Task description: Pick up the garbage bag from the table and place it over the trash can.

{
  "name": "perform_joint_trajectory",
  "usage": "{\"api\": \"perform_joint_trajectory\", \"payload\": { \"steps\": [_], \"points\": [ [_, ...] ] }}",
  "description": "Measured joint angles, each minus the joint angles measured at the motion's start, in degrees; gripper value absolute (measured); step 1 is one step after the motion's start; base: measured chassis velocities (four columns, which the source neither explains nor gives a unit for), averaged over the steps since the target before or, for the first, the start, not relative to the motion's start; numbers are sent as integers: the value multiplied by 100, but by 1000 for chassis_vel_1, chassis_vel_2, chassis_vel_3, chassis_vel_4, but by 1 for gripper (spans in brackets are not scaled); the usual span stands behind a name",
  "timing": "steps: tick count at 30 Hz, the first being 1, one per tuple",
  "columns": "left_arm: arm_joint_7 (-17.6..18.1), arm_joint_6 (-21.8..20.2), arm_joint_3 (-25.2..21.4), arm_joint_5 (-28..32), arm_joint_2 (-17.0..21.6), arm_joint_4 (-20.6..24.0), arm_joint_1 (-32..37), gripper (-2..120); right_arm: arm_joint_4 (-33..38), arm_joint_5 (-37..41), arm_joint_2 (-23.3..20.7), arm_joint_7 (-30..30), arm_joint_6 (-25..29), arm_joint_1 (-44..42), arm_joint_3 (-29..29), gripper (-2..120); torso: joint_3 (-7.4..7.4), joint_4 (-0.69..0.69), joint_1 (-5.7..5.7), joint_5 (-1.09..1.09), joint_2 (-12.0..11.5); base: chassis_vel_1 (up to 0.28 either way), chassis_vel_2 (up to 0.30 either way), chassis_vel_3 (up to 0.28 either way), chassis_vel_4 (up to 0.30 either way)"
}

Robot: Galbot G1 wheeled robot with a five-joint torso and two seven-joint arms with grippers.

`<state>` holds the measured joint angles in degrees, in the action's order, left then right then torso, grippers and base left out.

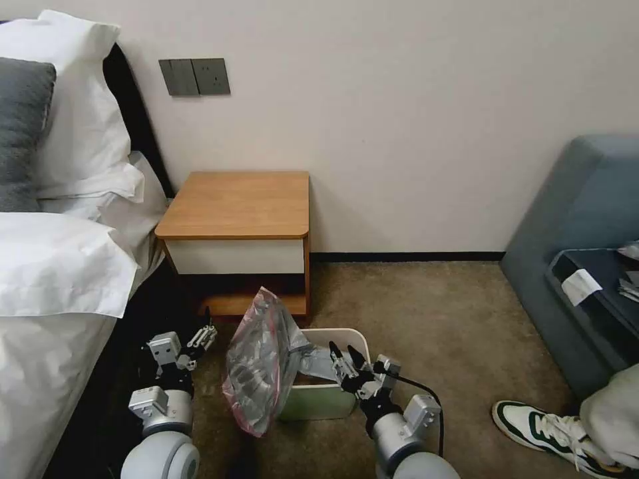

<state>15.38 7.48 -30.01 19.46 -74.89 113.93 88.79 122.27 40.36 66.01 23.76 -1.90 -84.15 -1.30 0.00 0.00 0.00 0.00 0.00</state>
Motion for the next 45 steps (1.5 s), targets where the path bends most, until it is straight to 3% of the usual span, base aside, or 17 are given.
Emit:
{"api": "perform_joint_trajectory", "payload": {
  "steps": [8,11,13,14,16,20,23,25,26,29,30,34,35,38,43,45],
  "points": [
    [-152,-264,30,179,87,271,123,91,-39,-1031,-29,-539,539,-85,378,91,0,0,0,0,0,0,0,0,0],
    [-465,-487,34,411,128,532,228,93,-20,-1132,-25,-707,656,-144,453,99,0,0,0,1,0,0,0,0,0],
    [-952,-483,40,700,141,741,300,99,-10,-1169,21,-768,737,-182,493,100,0,0,0,0,0,0,0,0,0],
    [-952,-483,40,700,141,741,300,99,-10,-1169,21,-768,737,-182,493,100,0,0,0,0,0,0,0,0,0],
    [-1308,151,98,845,135,855,311,100,-10,-1220,98,-837,818,-236,532,100,0,0,0,0,0,0,0,0,0],
    [-1412,508,79,431,165,1085,317,97,-9,-1253,144,-865,870,-291,554,100,0,0,0,0,0,0,0,0,0],
    [-1374,450,101,50,233,1376,395,99,-9,-1266,166,-885,906,-311,561,100,0,0,0,0,0,0,0,0,0],
    [-1263,68,265,126,301,1697,445,100,-18,-1277,212,-915,943,-311,553,100,0,0,0,1,0,0,0,0,0],
    [-1263,68,265,126,301,1697,445,100,-18,-1277,212,-915,943,-311,553,100,0,0,0,1,0,0,0,0,0],
    [-1262,-740,474,768,305,1846,449,100,-33,-1320,287,-952,1018,-310,484,100,-1,0,0,0,0,0,0,0,0],
    [-1262,-740,474,768,305,1846,449,100,-33,-1320,287,-952,1018,-310,484,100,-1,0,0,0,0,0,0,0,0],
    [-1402,-2181,548,1418,270,1873,466,100,-33,-1396,326,-1114,1198,-414,481,100,0,0,0,0,0,0,0,0,0],
    [-1402,-2181,548,1418,270,1873,466,100,-33,-1396,326,-1114,1198,-414,481,100,0,0,0,0,0,0,0,0,0],
    [-1500,-2864,481,1632,210,1886,413,100,-20,-1398,320,-1173,1292,-500,559,100,0,0,0,0,0,0,0,0,0],
    [-1209,-3053,502,1541,135,1844,381,100,-14,-1396,318,-1239,1371,-600,637,100,0,0,0,0,0,0,0,0,0],
    [-905,-3263,510,1383,82,1788,374,100,-14,-1396,323,-1263,1404,-663,670,100,0,0,0,1,0,0,0,0,0]
  ]
}}
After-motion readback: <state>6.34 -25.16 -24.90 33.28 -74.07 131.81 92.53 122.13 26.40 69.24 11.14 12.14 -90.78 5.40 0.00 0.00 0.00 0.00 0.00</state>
